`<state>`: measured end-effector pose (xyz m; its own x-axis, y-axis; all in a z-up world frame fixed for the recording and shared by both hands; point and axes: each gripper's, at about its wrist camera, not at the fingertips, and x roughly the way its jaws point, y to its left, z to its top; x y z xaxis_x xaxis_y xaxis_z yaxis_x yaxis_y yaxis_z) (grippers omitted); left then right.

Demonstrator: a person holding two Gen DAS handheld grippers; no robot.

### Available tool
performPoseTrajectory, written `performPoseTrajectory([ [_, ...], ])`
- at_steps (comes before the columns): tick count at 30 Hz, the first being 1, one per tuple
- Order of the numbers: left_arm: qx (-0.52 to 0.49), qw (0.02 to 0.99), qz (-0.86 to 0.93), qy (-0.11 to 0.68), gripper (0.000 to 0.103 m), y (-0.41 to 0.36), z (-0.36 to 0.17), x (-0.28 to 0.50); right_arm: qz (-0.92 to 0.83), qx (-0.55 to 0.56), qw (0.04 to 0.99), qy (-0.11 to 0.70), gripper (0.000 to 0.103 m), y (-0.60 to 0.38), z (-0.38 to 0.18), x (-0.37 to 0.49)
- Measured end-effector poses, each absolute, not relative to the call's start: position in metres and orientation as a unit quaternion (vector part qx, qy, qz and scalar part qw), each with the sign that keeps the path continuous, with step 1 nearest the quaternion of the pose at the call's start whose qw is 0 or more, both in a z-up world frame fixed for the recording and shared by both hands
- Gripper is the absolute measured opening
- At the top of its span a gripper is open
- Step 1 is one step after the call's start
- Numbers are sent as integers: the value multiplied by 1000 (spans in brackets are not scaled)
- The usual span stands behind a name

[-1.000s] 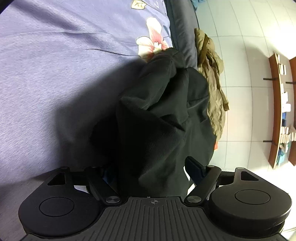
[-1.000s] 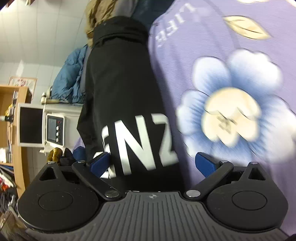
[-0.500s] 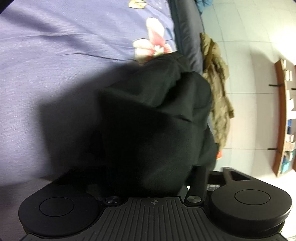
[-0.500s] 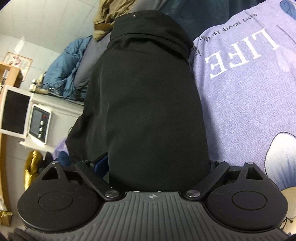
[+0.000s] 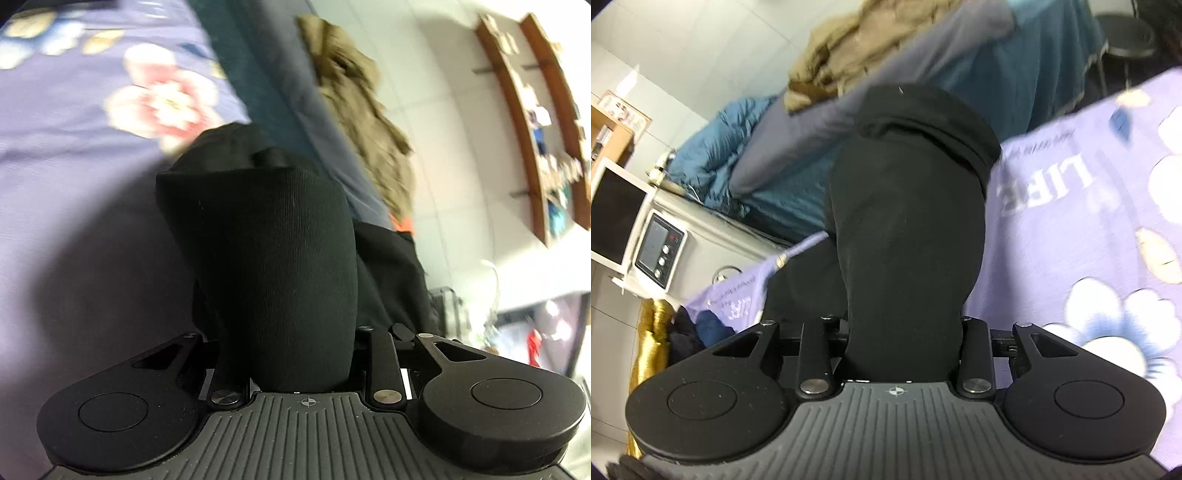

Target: Fold large clothes

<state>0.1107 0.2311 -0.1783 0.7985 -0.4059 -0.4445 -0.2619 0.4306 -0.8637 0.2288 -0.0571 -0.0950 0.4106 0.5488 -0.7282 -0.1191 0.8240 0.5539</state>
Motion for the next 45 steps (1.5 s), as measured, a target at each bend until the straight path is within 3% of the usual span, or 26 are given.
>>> performPoseTrajectory([
  [12, -457, 773, -252, 361, 71, 13, -122, 193, 142, 162, 902, 373, 37, -257, 27, 180],
  [19, -418, 770, -314, 366, 71, -134, -94, 240, 103, 161, 919, 345, 37, -415, 77, 192],
  [23, -423, 784, -295, 345, 71, -182, -87, 239, 125, 160, 919, 339, 37, -483, 84, 216],
  [31, -387, 824, -236, 339, 70, -218, -110, 253, 195, 170, 906, 335, 37, -514, 50, 279],
  [38, -354, 808, -181, 434, 71, -236, -187, 262, 161, 158, 880, 417, 37, -524, -49, 338],
  [41, -357, 792, -182, 461, 79, -238, -207, 257, 107, 174, 868, 452, 42, -545, -83, 346],
  [43, -354, 788, -184, 470, 99, -235, -215, 254, 94, 196, 859, 464, 46, -561, -96, 343],
  [45, -358, 781, -178, 481, 102, -224, -222, 253, 80, 190, 857, 473, 64, -567, -101, 339],
])
